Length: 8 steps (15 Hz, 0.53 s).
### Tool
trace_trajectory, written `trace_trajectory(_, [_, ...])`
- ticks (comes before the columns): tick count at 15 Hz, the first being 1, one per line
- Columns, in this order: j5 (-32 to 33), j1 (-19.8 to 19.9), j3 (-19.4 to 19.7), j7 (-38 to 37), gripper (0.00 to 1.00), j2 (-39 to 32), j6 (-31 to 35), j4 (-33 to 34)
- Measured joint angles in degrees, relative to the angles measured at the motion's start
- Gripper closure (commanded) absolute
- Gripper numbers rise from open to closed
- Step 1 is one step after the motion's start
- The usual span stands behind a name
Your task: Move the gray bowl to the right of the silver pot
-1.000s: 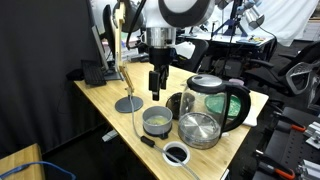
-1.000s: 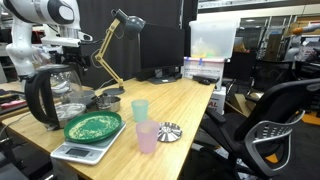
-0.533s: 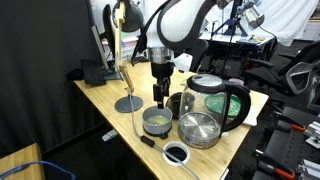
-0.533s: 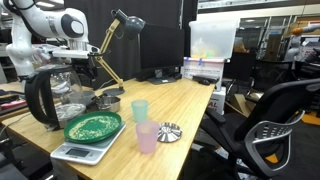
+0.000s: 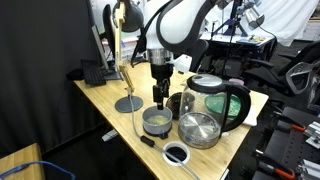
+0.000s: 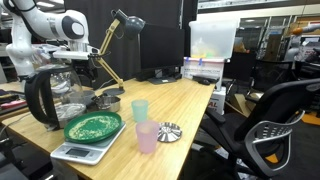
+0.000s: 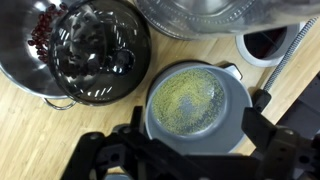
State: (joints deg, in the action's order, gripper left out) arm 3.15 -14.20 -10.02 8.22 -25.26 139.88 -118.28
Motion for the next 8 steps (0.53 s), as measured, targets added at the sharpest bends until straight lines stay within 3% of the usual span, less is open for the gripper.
trace_trajectory(8, [0.0, 0.1, 0.0, 0.0, 0.0, -1.6, 0.9, 0.2])
